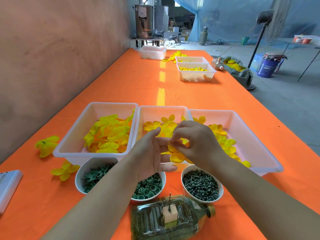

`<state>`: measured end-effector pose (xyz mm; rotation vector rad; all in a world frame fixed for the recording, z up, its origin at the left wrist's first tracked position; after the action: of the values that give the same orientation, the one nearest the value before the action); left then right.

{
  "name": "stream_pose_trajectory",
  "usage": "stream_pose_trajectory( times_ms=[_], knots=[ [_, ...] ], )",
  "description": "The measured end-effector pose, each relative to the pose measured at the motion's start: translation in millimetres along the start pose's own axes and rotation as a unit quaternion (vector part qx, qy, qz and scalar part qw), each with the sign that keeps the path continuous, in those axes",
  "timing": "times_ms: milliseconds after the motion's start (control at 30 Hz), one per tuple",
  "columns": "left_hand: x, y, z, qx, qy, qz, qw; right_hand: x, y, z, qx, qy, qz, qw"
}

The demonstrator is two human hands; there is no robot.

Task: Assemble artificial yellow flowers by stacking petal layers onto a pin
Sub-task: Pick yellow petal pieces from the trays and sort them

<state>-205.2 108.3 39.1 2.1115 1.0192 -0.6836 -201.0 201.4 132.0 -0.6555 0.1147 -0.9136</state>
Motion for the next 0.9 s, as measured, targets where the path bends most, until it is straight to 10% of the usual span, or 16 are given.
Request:
stream_pose_trajectory(
  times_ms=[300, 467, 700, 900],
  knots=[
    [-20, -2, 26, -0.11, -0.024, -0.139, 0.984, -28, 10, 3, -0.035, -0.229, -0.153, 0.961],
    [1, -1, 2, -0.025, 0.015, -0.019, 0.999, 0, 15, 16, -0.095, -0.11, -0.048, 0.988],
    [-32, 3, 8, -0.114, -0.187, -0.173, 0.96, -36, 30, 2, -0.135, -0.278, -0.235, 0.921],
    [-55, 5, -10, -0.106, -0.316, -0.209, 0.92, -21, 37, 23, -0.237, -0.215, -0.203, 0.925]
  ],
)
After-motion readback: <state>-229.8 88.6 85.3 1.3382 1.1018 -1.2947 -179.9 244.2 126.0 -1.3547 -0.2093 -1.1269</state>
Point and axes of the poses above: each hand's wrist, its own y-axis away from the middle knuckle, its own z-axis out of the back of the hand, x = y × z, the point moved 9 cm from there along -y, towards the middle knuckle, and after that the axes turned 13 degrees about y, right-handed, at the moved point
